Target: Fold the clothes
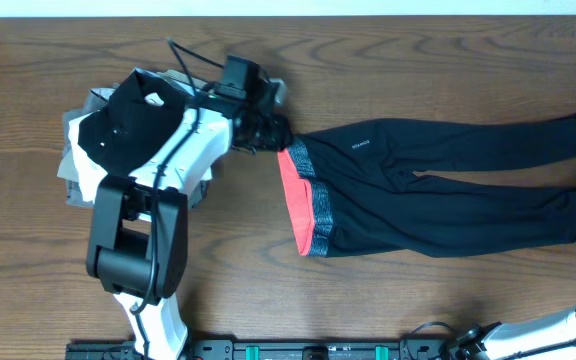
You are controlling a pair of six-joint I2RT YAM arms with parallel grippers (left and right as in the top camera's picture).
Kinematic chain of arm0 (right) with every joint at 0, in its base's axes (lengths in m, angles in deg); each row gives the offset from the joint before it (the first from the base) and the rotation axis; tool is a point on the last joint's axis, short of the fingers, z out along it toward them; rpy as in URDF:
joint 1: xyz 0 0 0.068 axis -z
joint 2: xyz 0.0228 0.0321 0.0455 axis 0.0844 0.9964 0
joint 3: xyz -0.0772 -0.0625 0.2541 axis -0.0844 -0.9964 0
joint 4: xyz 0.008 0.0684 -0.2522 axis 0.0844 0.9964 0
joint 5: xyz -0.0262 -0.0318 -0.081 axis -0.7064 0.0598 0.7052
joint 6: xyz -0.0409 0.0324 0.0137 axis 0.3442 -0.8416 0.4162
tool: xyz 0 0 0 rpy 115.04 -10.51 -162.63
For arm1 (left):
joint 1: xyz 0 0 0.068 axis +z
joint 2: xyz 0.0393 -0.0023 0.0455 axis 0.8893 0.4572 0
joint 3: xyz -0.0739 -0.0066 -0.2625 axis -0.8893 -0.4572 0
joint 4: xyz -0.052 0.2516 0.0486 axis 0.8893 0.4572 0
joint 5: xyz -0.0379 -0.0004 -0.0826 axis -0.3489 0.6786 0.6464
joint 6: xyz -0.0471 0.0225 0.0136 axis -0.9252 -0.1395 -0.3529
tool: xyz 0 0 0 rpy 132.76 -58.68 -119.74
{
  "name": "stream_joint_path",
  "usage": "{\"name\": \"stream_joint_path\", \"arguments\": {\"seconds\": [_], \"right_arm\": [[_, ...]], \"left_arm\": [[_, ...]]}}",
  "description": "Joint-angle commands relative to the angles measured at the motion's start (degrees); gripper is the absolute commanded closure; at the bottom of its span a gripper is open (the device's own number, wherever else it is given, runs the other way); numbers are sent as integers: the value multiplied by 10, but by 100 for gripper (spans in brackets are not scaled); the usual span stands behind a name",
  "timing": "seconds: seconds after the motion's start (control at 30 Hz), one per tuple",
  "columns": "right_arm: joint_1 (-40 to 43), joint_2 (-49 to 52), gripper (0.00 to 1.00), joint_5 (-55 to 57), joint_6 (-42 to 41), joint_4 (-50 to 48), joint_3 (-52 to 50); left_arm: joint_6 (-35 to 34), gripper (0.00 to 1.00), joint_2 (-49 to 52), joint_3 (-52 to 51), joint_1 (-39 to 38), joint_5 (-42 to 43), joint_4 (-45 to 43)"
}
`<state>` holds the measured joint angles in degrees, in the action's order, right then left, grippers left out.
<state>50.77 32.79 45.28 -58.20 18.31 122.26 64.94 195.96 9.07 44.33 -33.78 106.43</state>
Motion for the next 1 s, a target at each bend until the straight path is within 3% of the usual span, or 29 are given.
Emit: {"name": "stream_joint_path", "arguments": {"seconds": [0.0, 0.07, 0.2, 0.27, 0.63, 0.87, 0.9, 0.97], "right_arm": [[-6, -3, 98, -5, -8, 0, 4], [-6, -3, 97, -5, -8, 0, 4], [-6, -3, 98, -5, -8, 0, 4], [-6, -3, 98, -5, -8, 1, 4], [-6, -3, 98, -5, -8, 13, 4], [-24, -3, 98, -5, -8, 44, 4], [-28, -3, 98, -6, -8, 46, 4], [-39, -3, 98, -5, -8, 50, 4]], "left_arm": [[18, 64, 3, -4, -38, 5, 24], [17, 66, 6, -14, -63, -54, 23], [4, 89, 30, -21, -101, -202, 6], [4, 94, 46, -21, -109, -226, -9], [4, 94, 115, -12, -51, -233, -153], [4, 93, 133, 67, 8, -156, -169], [5, 92, 133, 79, 10, -156, -161], [5, 76, 133, 109, 11, -156, -126]]}}
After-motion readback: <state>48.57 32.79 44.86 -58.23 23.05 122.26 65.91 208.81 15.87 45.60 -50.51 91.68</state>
